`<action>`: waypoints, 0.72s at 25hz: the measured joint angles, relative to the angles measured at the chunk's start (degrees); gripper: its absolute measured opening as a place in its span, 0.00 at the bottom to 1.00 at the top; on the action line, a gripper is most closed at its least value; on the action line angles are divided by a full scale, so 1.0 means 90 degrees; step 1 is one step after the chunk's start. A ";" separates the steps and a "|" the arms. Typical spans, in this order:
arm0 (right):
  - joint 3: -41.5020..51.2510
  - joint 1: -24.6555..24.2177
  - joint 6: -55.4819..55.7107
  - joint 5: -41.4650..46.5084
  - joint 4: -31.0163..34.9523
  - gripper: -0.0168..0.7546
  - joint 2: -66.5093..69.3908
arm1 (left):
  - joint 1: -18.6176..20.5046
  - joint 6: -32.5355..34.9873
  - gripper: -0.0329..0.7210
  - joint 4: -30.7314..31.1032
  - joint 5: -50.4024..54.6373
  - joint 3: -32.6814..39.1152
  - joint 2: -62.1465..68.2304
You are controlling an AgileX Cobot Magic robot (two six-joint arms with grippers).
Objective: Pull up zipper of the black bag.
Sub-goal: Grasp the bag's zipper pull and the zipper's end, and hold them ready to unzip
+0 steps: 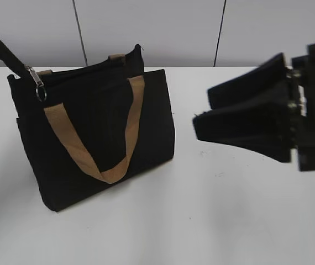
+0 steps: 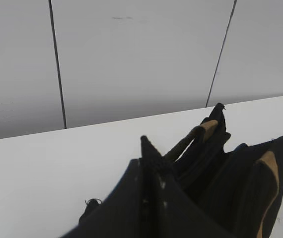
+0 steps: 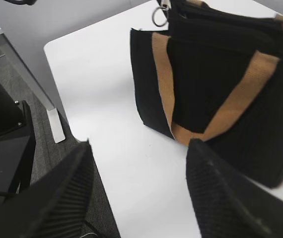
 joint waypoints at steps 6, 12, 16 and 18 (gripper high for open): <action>-0.1582 0.0930 -0.0526 -0.0027 0.0072 0.57 0.1923 | 0.0000 0.0000 0.05 0.0006 0.0070 0.0000 0.0000; -0.2894 0.1596 -0.0602 -0.0140 0.0109 0.57 0.3568 | 0.0000 0.0000 0.05 0.0006 0.0114 0.0000 0.0000; -0.3575 0.1965 -0.0639 -0.0435 0.0114 0.57 0.4358 | 0.0000 0.0000 0.05 0.0000 0.0126 0.0000 0.0000; -0.3846 0.2093 -0.0647 -0.0553 0.0114 0.57 0.4655 | 0.0000 0.0000 0.05 0.0000 0.0130 -0.0005 0.0000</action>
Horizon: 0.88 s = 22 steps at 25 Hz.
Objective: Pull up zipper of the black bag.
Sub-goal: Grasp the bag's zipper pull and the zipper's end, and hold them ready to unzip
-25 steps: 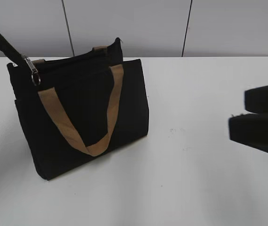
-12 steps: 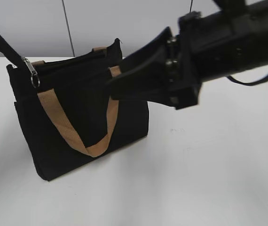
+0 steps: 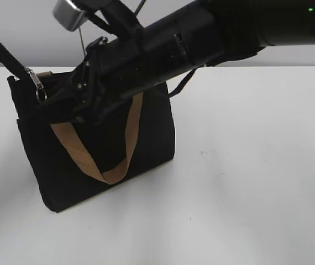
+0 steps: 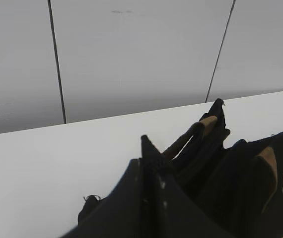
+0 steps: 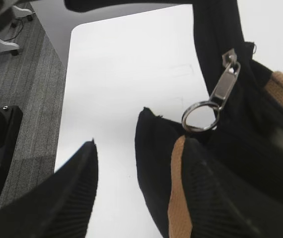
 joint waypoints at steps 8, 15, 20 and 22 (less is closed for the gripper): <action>-0.0668 0.0255 0.0477 -0.0645 0.0079 0.56 0.0586 | 0.0000 0.0000 0.05 -0.0006 0.0000 0.0000 0.0000; -0.0700 0.0255 0.0735 -0.0891 0.0130 0.55 0.0643 | 0.0000 0.0000 0.05 -0.0006 0.0000 0.0000 0.0000; -0.0721 0.0255 0.0798 -0.0912 0.0201 0.54 0.0748 | 0.0000 0.0000 0.05 -0.0006 0.0000 0.0000 0.0000; -0.0721 0.0255 0.0798 -0.0932 0.0282 0.54 0.0748 | 0.0000 0.0000 0.05 -0.0006 0.0000 0.0000 0.0000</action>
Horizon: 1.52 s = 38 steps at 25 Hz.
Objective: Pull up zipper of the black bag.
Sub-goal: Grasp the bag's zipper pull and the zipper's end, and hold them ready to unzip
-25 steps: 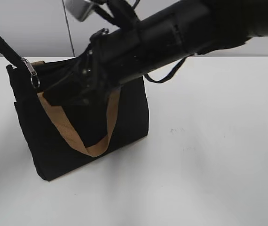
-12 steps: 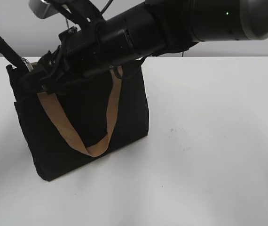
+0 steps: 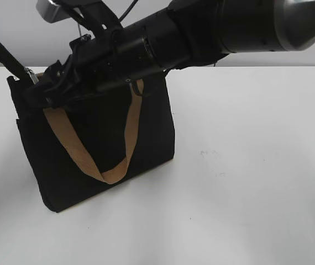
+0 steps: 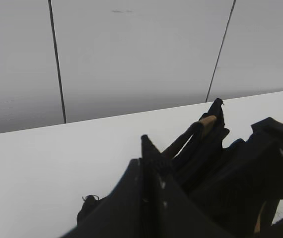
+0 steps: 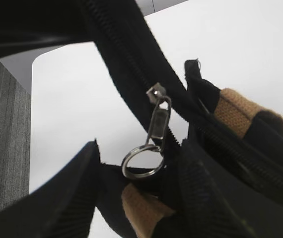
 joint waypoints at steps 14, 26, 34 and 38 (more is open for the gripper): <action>-0.0013 0.0000 0.0000 -0.0067 0.0190 0.31 0.0121 | 0.0000 0.0000 0.05 0.0000 0.0000 0.0000 0.0000; -0.0013 -0.0006 0.0134 -0.0140 0.0044 0.02 0.0108 | 0.0000 0.0000 0.05 0.0000 0.0048 0.0000 0.0000; -0.0013 -0.0006 0.0143 -0.0203 -0.0161 0.02 -0.0016 | 0.0000 0.0000 0.05 0.0000 0.0104 -0.0007 0.0000; -0.0013 -0.0056 0.0157 -0.0205 -0.0168 0.02 -0.0016 | 0.0000 0.0000 0.05 0.0000 0.0191 -0.0041 0.0000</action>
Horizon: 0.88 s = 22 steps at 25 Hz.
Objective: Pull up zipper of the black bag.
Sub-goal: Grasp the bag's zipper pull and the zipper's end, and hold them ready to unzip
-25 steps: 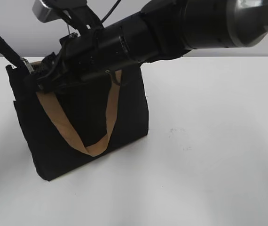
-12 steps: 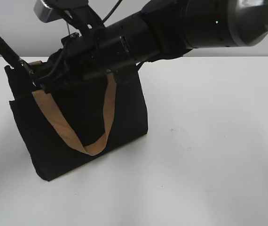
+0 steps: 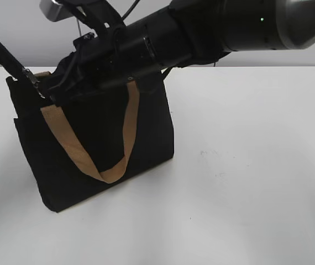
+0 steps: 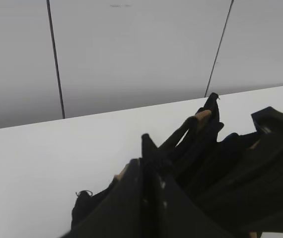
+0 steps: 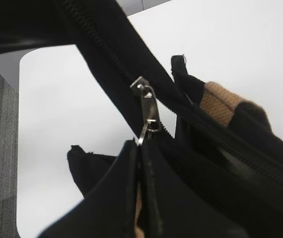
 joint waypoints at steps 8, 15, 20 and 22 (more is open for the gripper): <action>0.0000 -0.0357 0.0184 0.0055 -0.0211 0.02 -0.0054 | 0.0000 0.0000 0.05 0.0006 0.0338 -0.0005 0.0000; 0.0000 -0.0472 0.0390 0.0392 -0.0602 0.02 -0.0098 | 0.0000 0.0019 0.05 0.0152 0.0527 -0.0007 0.0000; 0.0000 -0.0541 0.0473 0.0404 -0.0788 0.02 -0.0116 | 0.0218 0.0034 0.05 0.0576 0.1073 -0.0012 0.0000; 0.0000 -0.0541 0.0489 0.0404 -0.0788 0.02 -0.0116 | 0.0367 0.0040 0.05 0.0606 0.1270 -0.0012 -0.0007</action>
